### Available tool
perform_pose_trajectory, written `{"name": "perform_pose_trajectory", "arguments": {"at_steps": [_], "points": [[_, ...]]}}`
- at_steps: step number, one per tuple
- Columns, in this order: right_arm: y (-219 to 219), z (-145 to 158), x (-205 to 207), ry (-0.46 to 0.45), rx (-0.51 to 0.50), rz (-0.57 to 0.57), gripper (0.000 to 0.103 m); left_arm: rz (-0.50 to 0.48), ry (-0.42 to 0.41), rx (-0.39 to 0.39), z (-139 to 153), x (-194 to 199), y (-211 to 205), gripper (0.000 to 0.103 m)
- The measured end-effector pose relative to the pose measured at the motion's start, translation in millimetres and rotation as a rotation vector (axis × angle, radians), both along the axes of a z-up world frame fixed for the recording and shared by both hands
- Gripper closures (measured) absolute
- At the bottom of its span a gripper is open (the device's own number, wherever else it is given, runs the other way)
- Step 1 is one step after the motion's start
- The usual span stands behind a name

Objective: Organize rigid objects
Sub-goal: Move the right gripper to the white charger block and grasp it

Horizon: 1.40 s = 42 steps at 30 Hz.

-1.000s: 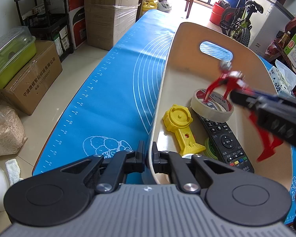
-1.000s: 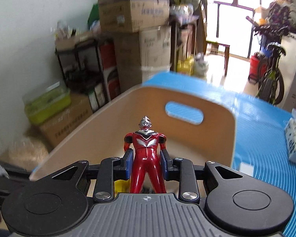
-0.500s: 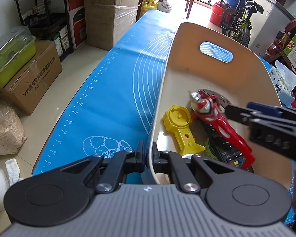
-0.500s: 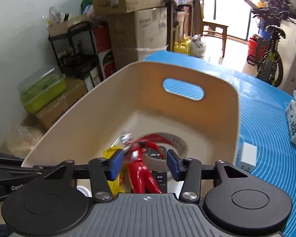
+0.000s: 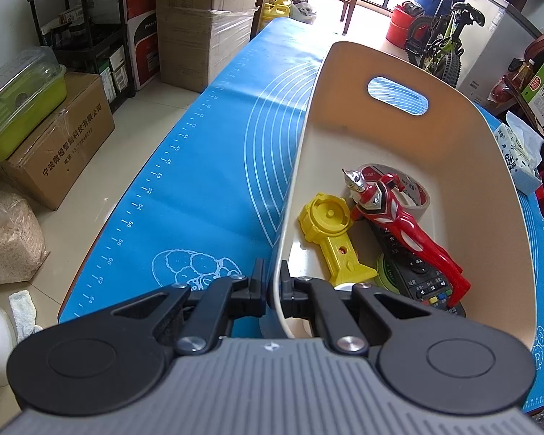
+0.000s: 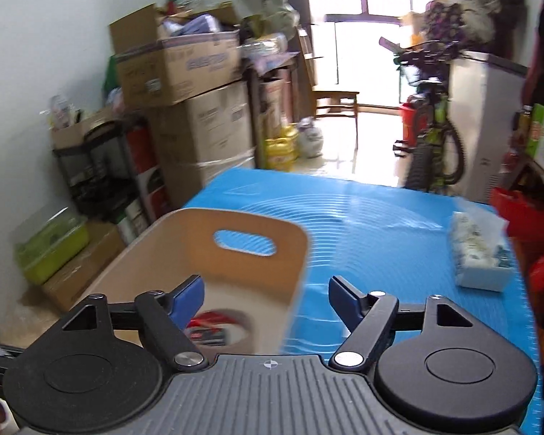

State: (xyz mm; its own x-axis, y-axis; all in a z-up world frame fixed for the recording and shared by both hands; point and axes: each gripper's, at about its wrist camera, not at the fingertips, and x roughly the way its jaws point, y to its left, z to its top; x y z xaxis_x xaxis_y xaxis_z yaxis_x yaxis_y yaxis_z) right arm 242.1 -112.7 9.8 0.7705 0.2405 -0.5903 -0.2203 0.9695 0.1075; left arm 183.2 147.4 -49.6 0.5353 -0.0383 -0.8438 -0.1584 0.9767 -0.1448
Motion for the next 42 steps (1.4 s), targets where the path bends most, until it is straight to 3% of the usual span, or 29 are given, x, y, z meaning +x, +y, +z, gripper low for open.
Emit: {"name": "perform_pose_trajectory", "arguments": {"at_steps": [6, 20, 38, 42], "points": [[-31, -31, 8, 0.015, -0.043, -0.13, 0.021, 0.001, 0.0, -0.002, 0, 0, 0, 0.096], [-36, -108, 23, 0.16, -0.042, -0.147, 0.019, 0.001, 0.0, -0.002, 0, 0, 1, 0.096], [-30, -151, 36, 0.196, -0.099, -0.156, 0.019, 0.001, 0.0, -0.001, -1, 0, 1, 0.096], [-25, -154, 33, 0.157, -0.126, -0.159, 0.025, 0.001, 0.0, 0.0, -1, 0, 1, 0.096]]}}
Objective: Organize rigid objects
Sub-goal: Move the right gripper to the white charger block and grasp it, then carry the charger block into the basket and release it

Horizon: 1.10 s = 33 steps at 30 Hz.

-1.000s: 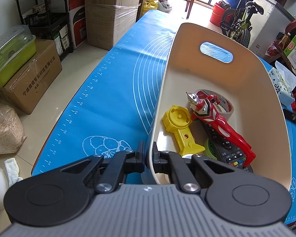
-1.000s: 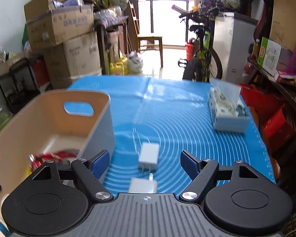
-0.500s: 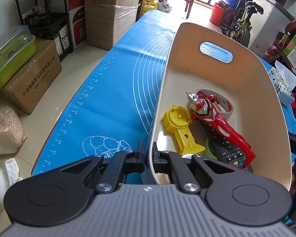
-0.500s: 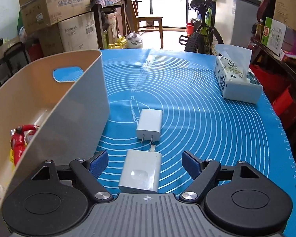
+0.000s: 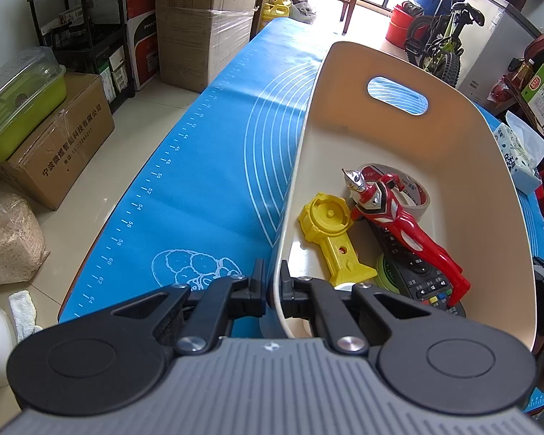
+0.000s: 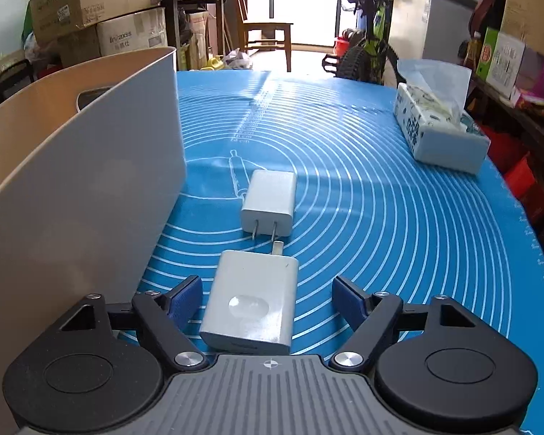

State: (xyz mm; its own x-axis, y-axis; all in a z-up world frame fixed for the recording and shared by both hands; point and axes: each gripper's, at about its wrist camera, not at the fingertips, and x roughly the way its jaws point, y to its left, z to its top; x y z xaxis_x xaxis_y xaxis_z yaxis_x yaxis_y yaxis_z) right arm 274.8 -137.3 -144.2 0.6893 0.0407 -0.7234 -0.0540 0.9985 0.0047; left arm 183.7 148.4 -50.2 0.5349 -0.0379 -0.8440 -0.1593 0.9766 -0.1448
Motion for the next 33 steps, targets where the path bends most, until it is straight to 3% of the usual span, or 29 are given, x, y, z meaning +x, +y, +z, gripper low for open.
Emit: {"name": "perform_pose_trajectory", "arguments": {"at_steps": [7, 20, 33], "points": [[8, 1, -8, -0.036, -0.013, 0.032, 0.052, 0.0, 0.0, 0.0, 0, 0, 0, 0.096], [-6, 25, -19, -0.072, 0.004, -0.019, 0.052, 0.0, 0.0, 0.0, 0, 0, 0, 0.096], [7, 117, -22, -0.235, 0.073, 0.063, 0.052, 0.0, 0.0, -0.001, 0, 0, 0, 0.096]]}}
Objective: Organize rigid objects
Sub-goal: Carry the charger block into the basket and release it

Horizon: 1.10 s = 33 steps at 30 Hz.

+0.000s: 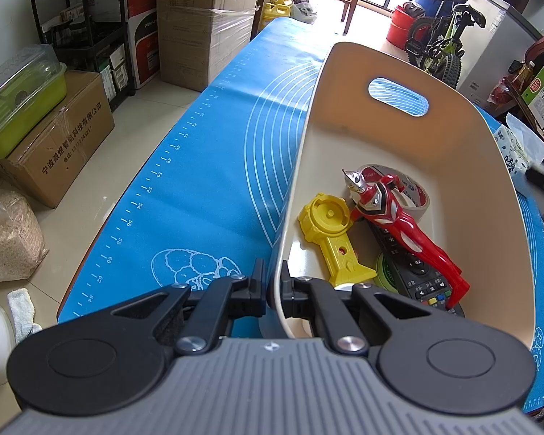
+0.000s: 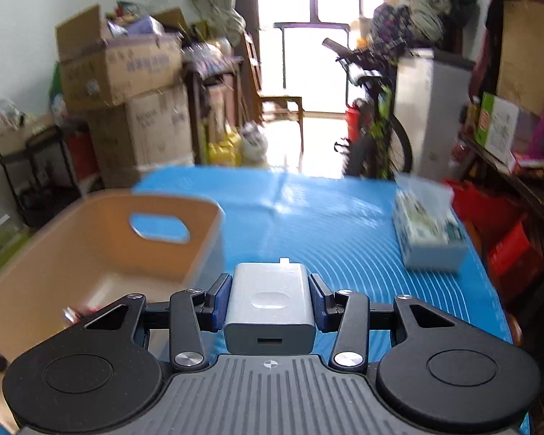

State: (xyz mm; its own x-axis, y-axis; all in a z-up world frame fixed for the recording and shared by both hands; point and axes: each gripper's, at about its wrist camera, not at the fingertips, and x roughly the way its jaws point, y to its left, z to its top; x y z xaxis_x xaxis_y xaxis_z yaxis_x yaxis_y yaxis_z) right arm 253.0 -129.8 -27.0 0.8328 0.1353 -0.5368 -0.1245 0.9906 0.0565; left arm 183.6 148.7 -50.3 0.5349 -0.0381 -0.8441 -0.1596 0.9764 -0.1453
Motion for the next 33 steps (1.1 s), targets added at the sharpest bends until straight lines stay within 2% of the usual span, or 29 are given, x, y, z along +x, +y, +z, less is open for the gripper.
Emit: {"name": "perform_pose_trajectory", "arguments": {"at_steps": [5, 10, 19, 27, 30, 33], "points": [[23, 25, -2, -0.033, 0.025, 0.073, 0.052, 0.0, 0.0, 0.0, 0, 0, 0, 0.096], [58, 29, 1, -0.006, 0.014, 0.151, 0.052, 0.0, 0.0, -0.001, 0, 0, 0, 0.096], [120, -2, 5, 0.149, -0.057, 0.279, 0.052, 0.001, 0.001, -0.004, -2, 0, -2, 0.096], [145, -35, 11, 0.311, -0.154, 0.328, 0.053, 0.002, 0.001, -0.01, -2, 0, -2, 0.096], [151, -37, 13, 0.346, -0.172, 0.336, 0.053, 0.002, 0.001, -0.009, -2, 0, -2, 0.096], [153, -35, 14, 0.344, -0.179, 0.335, 0.053, 0.002, 0.001, -0.009, -2, 0, -3, 0.096]]}}
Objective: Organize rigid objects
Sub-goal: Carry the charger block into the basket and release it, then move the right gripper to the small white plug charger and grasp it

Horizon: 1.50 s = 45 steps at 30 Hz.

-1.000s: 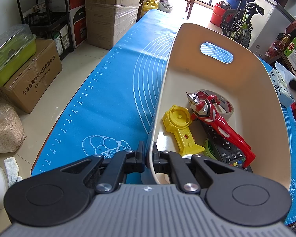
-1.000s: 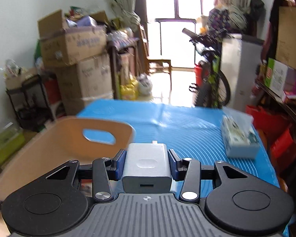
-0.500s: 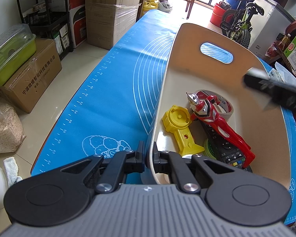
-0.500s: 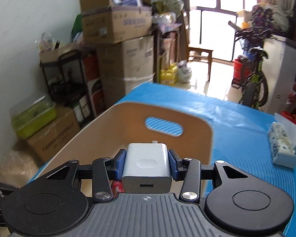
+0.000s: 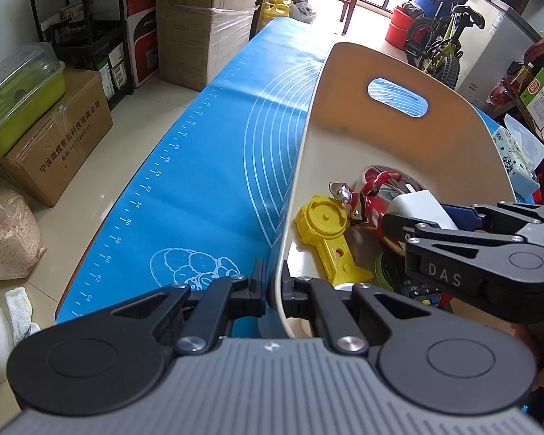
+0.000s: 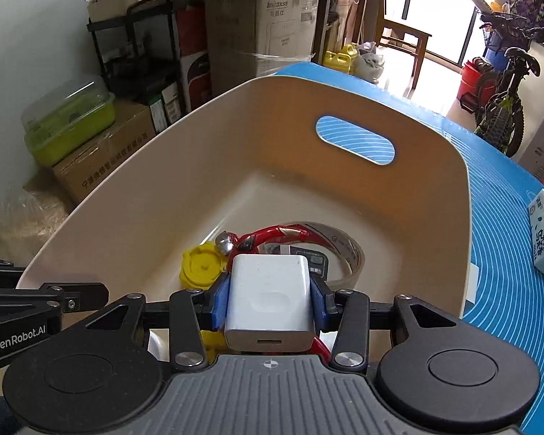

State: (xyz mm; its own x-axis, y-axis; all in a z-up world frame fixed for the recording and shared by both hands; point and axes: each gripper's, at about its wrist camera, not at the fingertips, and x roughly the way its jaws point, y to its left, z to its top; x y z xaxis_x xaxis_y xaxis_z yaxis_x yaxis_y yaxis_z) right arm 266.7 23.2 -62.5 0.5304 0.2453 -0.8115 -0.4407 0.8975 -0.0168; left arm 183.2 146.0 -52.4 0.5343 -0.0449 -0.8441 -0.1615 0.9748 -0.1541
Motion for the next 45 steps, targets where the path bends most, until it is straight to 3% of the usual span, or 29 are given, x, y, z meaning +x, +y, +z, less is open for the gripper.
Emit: {"name": "perform_pose_trajectory", "arguments": {"at_steps": [4, 13, 23, 30, 36, 45], "points": [[-8, 2, 1, 0.003, 0.021, -0.01, 0.05, 0.0, 0.0, 0.0, 0, 0, 1, 0.096], [-49, 38, -1, -0.09, 0.162, -0.067, 0.023, 0.001, 0.0, 0.001, 0, 0, 2, 0.096], [-108, 62, 4, -0.219, 0.193, -0.211, 0.013, 0.003, 0.001, -0.003, 1, 0, 3, 0.096], [-162, 53, 19, -0.247, 0.15, -0.313, 0.011, 0.002, 0.001, -0.004, 2, 0, 3, 0.096], [-199, 25, 35, -0.207, 0.13, -0.377, 0.011, 0.003, 0.001, -0.003, 2, 0, 3, 0.096], [-201, -30, 54, -0.126, 0.145, -0.369, 0.011, 0.002, 0.001, -0.004, 2, 0, 3, 0.096]]}}
